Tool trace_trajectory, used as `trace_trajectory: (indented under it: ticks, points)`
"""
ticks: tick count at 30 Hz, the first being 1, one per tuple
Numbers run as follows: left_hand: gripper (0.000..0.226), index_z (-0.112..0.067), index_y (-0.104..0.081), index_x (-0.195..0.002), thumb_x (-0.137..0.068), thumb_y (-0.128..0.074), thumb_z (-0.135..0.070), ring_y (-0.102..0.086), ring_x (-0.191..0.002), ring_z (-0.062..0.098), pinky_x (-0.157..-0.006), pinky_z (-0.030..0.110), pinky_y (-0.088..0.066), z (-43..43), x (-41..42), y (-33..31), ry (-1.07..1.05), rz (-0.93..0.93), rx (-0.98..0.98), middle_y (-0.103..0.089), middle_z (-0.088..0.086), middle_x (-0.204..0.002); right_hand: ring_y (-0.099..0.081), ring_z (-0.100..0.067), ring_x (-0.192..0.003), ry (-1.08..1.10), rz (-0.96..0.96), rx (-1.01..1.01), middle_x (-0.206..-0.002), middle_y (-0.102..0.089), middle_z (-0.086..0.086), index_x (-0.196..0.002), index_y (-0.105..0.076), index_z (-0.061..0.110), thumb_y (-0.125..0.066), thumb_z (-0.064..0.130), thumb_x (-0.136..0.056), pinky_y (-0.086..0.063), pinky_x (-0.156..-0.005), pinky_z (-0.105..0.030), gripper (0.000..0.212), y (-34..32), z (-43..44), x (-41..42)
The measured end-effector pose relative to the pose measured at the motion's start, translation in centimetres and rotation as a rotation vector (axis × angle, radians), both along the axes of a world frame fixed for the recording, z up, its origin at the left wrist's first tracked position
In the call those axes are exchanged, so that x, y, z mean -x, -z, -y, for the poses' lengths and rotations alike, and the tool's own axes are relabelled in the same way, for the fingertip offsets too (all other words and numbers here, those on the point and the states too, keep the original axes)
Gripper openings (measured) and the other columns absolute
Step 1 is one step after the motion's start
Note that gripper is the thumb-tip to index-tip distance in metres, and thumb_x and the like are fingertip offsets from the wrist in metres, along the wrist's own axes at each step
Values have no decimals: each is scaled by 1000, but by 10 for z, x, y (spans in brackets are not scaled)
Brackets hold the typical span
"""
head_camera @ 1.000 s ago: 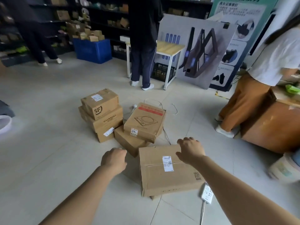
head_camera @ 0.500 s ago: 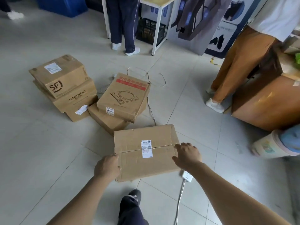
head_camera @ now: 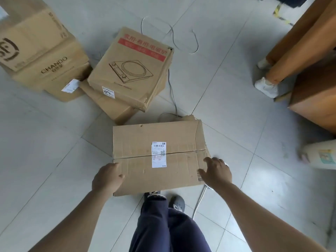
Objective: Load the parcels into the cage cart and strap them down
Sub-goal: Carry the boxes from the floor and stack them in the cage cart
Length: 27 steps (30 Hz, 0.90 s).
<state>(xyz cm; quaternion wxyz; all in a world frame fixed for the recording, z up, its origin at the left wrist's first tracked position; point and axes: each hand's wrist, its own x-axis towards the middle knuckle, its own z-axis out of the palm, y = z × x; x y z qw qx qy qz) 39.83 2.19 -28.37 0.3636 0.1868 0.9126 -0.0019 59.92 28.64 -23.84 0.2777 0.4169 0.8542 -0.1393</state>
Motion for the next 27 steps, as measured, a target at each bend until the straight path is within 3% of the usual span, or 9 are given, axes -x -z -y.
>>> trace_trajectory:
  ticks: [8, 13, 18, 20, 27]
  points:
    - [34, -4, -57, -111, -87, -59, -27, -55, -108, 35, -83, 40, -49, -18, 5, 118, -130, 6, 59, -59, 15, -118, -47, -26, -124, 71, 45, 58, -130, -54, -6, -134, -48, 17, -54, 41, -93, -44, -95, -36, 47, 131, -45, 6]
    - [65, 2, -40, -133, -86, -64, -35, -47, -120, 41, -93, 52, -46, -23, 6, 192, -345, -92, 91, -48, 20, -129, -41, -29, -130, 163, 18, 39, -141, -43, -10, -141, -37, 12, -56, 44, -92, -40, -99, -40, 62, 213, -58, 2]
    - [79, 5, -28, -140, -89, -53, -50, -45, -124, 43, -98, 56, -39, -20, 6, 233, -587, -152, 114, -44, 24, -136, -30, -33, -139, 261, -25, -4, -158, -18, -11, -154, -8, 8, -52, 51, -92, -37, -105, -42, 87, 261, -62, -6]
    - [80, 7, -27, -139, -89, -57, -48, -46, -120, 47, -97, 58, -40, -18, 7, 244, -637, -143, 79, -45, 28, -133, -31, -34, -139, 348, -33, -7, -158, -17, -12, -154, -4, 5, -53, 57, -90, -39, -102, -42, 96, 271, -63, -6]
    - [72, 6, -40, -129, -80, -74, -35, -48, -116, 49, -96, 55, -43, -19, 12, 240, -758, -133, -45, -48, 29, -126, -44, -39, -124, 547, -61, -2, -136, -42, -19, -140, -27, 3, -67, 65, -74, -42, -98, -48, 99, 278, -68, 6]
